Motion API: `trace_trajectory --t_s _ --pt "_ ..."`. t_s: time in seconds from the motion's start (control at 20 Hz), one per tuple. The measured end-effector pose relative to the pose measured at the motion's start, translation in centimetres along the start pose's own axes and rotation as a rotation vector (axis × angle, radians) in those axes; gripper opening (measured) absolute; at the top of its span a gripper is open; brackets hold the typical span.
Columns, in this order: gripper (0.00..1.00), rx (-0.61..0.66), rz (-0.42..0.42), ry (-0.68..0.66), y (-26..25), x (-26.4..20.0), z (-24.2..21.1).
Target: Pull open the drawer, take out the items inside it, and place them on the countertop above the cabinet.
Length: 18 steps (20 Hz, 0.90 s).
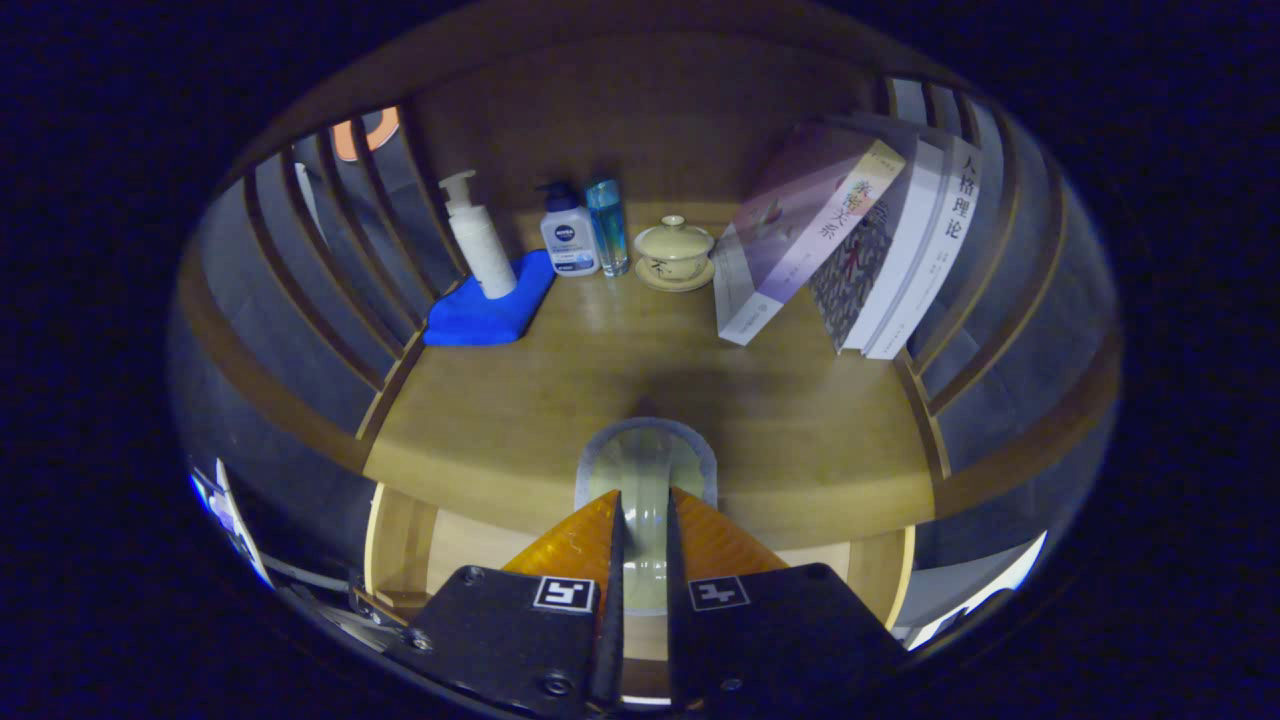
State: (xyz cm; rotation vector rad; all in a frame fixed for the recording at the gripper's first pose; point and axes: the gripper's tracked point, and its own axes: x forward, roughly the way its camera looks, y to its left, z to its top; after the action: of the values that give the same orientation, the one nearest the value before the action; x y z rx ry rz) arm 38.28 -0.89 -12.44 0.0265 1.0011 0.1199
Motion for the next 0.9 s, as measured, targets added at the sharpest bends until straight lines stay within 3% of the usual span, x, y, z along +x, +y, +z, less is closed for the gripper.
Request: trace_trajectory --t_s 0.35,0.65,0.75,0.9 --pt "0.21 -0.006 -0.007 0.073 0.9 4.6 1.6" --pt "0.24 0.001 0.001 0.062 0.9 5.3 2.4" --pt "0.25 0.038 0.038 0.041 1.1 5.2 2.4" --pt "0.47 0.094 0.063 -0.012 0.9 4.6 2.4"
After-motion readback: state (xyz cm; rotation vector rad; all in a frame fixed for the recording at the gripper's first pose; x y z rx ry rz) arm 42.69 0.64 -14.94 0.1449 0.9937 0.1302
